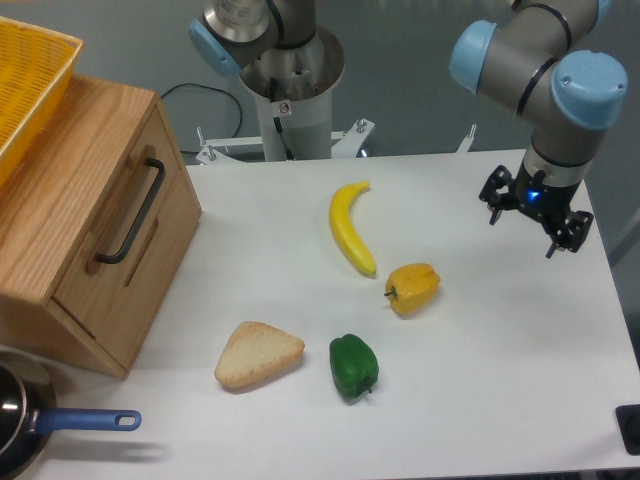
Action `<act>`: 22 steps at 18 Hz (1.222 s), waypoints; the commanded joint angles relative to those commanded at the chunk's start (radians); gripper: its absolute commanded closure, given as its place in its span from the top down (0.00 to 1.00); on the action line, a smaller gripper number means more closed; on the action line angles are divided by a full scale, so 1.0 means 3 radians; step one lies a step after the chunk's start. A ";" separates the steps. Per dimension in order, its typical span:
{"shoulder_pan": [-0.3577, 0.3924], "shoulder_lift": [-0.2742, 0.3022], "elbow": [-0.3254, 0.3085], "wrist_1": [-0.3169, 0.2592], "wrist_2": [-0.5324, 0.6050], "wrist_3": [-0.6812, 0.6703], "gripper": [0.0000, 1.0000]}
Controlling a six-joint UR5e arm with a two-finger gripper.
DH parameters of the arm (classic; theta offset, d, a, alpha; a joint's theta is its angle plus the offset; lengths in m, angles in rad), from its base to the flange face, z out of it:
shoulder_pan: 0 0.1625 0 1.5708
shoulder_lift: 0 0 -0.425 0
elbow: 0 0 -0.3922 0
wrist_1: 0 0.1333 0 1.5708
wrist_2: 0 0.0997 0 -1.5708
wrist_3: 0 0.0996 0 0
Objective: Slide open the top drawer
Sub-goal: 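Move the open right gripper across the table toward the black drawer handle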
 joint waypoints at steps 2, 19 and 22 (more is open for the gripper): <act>-0.0015 -0.0005 -0.0025 0.0000 0.0000 -0.0010 1.00; 0.0077 0.0582 -0.0879 0.0087 -0.0179 -0.0505 1.00; 0.0016 0.0812 -0.0997 0.0036 -0.0133 -0.0903 1.00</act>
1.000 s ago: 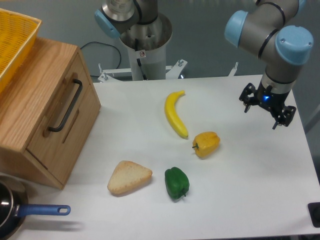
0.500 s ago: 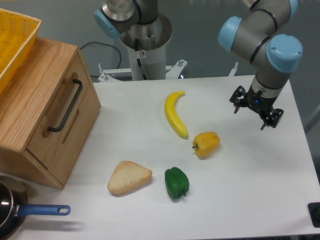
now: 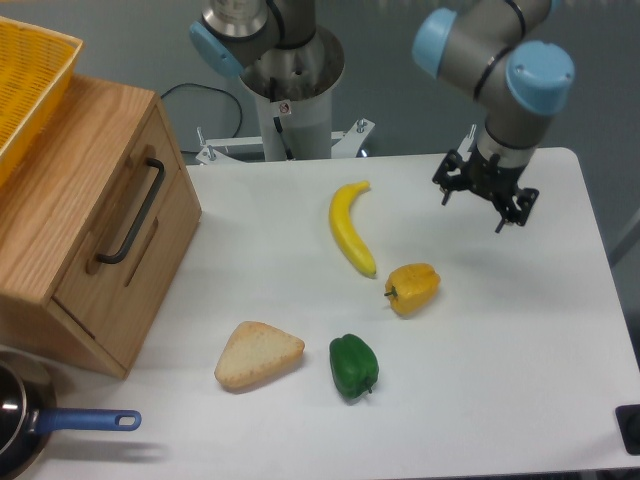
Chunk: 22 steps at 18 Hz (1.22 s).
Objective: Slide open the top drawer
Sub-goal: 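Move the open right gripper across the table toward the black drawer handle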
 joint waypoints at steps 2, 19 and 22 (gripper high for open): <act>-0.0112 0.0077 0.0000 -0.0204 0.0163 -0.0287 1.00; -0.1355 0.0400 0.0306 -0.0614 0.0119 -0.1872 1.00; -0.1468 0.0389 0.0363 -0.0665 -0.0162 -0.2067 1.00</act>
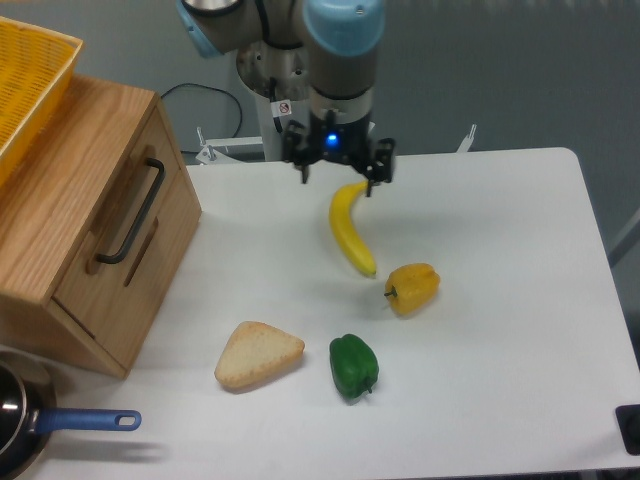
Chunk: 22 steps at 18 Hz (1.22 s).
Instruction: Slide open the top drawer
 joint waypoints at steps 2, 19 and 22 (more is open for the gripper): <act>-0.0066 0.0010 0.0005 -0.0021 -0.0103 -0.0041 1.00; -0.0598 -0.0215 0.0215 -0.0046 -0.0338 -0.0527 1.00; -0.0609 -0.0215 0.0220 -0.0051 -0.0389 -0.0532 1.00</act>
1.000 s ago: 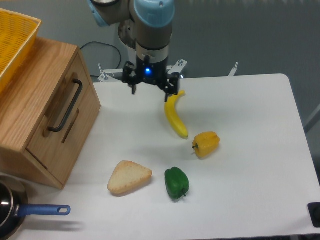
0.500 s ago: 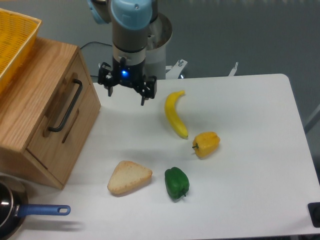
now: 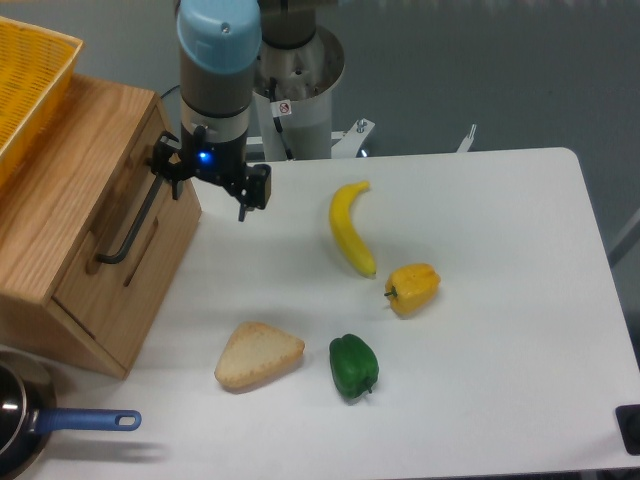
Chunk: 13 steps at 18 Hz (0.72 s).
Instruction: Slide open the top drawer
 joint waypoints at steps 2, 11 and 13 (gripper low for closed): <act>-0.0051 0.0000 0.0000 -0.0005 0.0000 -0.0010 1.00; -0.0164 -0.0005 -0.0005 -0.0041 -0.0005 -0.0082 1.00; -0.0174 -0.0015 -0.0010 -0.0041 -0.0005 -0.0087 1.00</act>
